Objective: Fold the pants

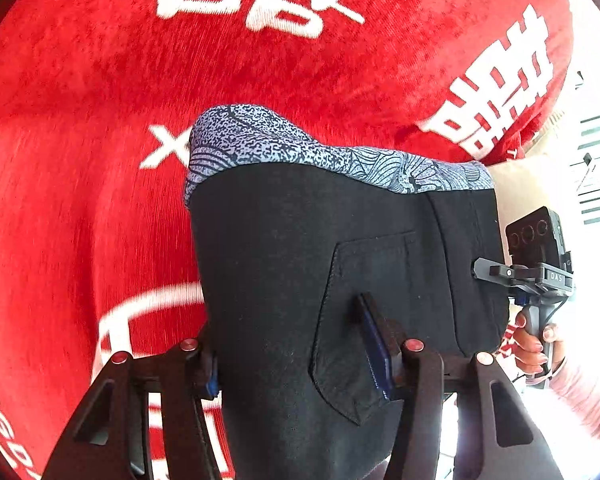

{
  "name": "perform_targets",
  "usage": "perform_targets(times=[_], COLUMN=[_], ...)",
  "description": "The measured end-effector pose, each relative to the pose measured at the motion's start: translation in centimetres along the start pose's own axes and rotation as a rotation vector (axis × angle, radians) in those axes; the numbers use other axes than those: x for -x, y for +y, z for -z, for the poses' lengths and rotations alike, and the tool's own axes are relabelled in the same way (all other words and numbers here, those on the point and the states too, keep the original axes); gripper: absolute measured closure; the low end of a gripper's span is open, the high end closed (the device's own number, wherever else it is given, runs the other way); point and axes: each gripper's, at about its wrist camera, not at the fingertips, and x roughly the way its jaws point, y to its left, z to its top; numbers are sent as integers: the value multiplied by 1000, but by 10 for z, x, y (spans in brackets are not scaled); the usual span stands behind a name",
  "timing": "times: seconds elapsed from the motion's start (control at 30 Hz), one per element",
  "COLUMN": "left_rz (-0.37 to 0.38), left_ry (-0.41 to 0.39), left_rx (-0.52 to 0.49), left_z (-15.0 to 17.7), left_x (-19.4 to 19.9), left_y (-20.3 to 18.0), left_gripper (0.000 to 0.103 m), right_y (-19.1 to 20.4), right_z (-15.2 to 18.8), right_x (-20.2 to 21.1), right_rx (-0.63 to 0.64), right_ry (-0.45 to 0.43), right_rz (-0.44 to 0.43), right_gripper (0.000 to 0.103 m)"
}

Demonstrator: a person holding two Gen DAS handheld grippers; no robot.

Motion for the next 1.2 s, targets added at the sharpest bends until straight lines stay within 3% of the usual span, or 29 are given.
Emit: perform_targets(times=[0.27,0.37,0.43,0.5,0.57,0.67,0.7,0.8,0.87,0.9,1.1,1.2], left_rz=[-42,-52,-88,-142,-207,-350,-377,-443,-465,-469,-469,-487], left_ry=[47,3,-1,-6,-12,-19,-17,-4,7,11,50,78], left_rx=[46,73,95,97,84,48,41,8,-16,-26,-40,-44], left_z=[52,60,61,62,64,68,70,79,85,88,105,111], left_x=[-28,-30,-28,-25,-18,-8,-5,8,14,16,28,29], left_y=[12,17,18,15,12,-7,-13,-30,-44,-51,-80,-90], left_gripper=[46,36,23,22,22,22,22,22,16,1,0,0], right_y=[-25,-35,-35,-31,-21,-14,-9,5,20,30,87,103], right_z=[55,62,62,62,65,68,70,77,85,90,121,131], right_x=[-15,-19,-17,-15,-11,6,10,30,40,43,31,21], right_rx=[-18,8,13,37,63,78,71,39,44,55,156,180], right_ry=[9,-14,-27,-28,-23,-34,-43,-79,-100,-107,-109,-99], right_rz=[56,111,140,184,245,366,414,517,574,598,701,725], right_gripper=[56,50,43,41,40,30,25,23,21,20,5,4])
